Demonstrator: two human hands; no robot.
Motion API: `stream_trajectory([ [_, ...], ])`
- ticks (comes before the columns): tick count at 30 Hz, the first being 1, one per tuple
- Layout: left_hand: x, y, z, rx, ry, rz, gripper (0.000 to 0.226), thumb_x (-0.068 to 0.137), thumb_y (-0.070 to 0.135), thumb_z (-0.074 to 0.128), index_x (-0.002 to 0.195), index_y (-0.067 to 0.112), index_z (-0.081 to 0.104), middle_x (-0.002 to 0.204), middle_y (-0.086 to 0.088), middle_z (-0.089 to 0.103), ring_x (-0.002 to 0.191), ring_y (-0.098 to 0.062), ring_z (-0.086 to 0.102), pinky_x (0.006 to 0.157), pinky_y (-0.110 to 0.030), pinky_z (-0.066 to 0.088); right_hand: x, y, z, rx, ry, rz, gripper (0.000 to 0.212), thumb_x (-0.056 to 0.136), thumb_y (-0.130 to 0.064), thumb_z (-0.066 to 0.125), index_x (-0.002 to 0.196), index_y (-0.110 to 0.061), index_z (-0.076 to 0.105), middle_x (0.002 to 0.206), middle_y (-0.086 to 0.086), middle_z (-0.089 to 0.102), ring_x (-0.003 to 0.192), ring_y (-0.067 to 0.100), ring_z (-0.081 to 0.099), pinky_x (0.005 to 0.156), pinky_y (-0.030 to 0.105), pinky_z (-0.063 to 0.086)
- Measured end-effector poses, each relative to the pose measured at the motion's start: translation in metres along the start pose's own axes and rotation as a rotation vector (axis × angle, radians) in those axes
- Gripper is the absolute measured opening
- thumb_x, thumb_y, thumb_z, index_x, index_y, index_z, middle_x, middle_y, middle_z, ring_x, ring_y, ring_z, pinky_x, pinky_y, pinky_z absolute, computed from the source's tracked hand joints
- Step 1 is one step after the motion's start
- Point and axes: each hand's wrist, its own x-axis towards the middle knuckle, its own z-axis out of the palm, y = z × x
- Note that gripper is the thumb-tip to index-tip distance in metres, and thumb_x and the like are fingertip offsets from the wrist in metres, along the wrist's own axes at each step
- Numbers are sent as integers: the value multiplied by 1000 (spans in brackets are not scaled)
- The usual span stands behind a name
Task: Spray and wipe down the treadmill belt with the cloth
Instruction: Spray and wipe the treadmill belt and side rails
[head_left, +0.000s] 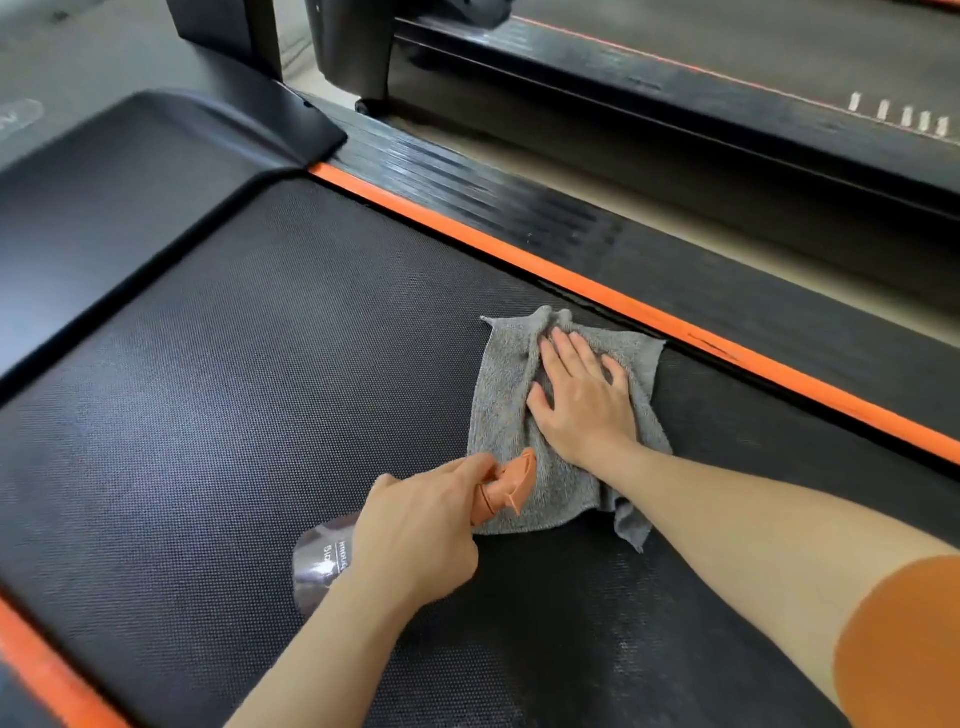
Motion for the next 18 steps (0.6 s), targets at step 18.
stream_trajectory([
  [18, -4, -5, -4, -47, -29, -27, 47, 81, 25, 56, 122, 40, 39, 117, 21, 54, 108, -7, 57, 77, -31, 31, -1, 1, -2, 14, 1, -1, 63, 100, -47, 28, 158, -25, 21, 166, -7, 11, 153, 10, 4, 121, 42, 5],
])
